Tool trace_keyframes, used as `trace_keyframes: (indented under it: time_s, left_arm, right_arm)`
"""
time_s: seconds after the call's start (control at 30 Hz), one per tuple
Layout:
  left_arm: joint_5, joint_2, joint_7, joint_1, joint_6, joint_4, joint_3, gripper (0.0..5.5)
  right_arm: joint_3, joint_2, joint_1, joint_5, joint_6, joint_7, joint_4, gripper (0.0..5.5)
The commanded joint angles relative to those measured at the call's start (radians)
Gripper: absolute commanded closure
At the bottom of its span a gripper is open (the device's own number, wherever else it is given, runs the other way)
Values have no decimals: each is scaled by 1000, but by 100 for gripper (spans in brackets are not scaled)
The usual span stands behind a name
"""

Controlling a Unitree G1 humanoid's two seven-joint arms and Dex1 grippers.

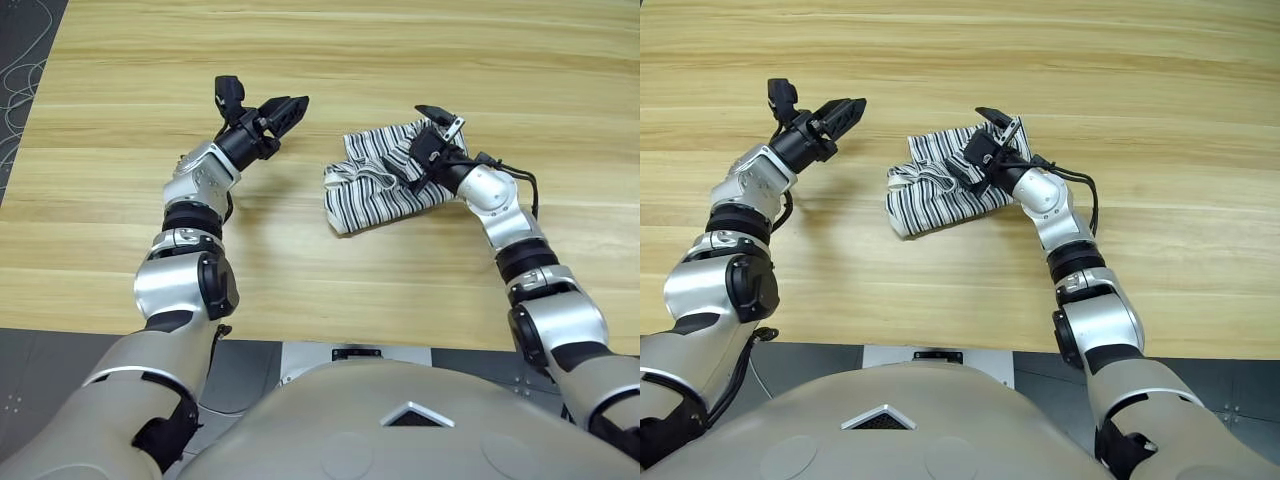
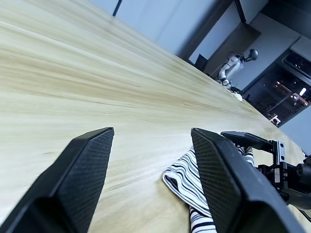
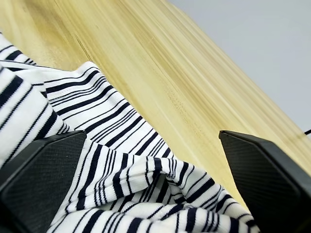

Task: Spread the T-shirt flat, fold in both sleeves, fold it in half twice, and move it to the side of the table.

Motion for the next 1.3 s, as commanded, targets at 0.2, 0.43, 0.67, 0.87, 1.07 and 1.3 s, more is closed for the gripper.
trace_keyframes:
  time_s: [0.2, 0.43, 0.67, 0.87, 1.07, 1.3]
  left_arm:
    - [94, -123, 62, 1, -22, 33, -122, 254]
    - [155, -171, 207, -94, -80, 198, -133, 254]
    - [286, -148, 351, -96, -106, 274, -212, 254]
    - [479, -117, 424, -38, -174, 287, -384, 254]
    - [516, -116, 408, 7, -204, 282, -445, 254]
    - [503, -124, 398, 2, -208, 277, -448, 254]
  right_arm:
    - [-70, 2, 119, 149, 142, 46, -369, 44]
    - [-100, -29, 137, 193, 241, 71, -583, 44]
    - [-98, -146, 246, 146, 286, 122, -791, 44]
    - [-54, -270, 407, 101, 326, 210, -926, 44]
    - [39, -260, 440, 76, 360, 251, -905, 44]
    - [70, -167, 340, 43, 327, 163, -743, 44]
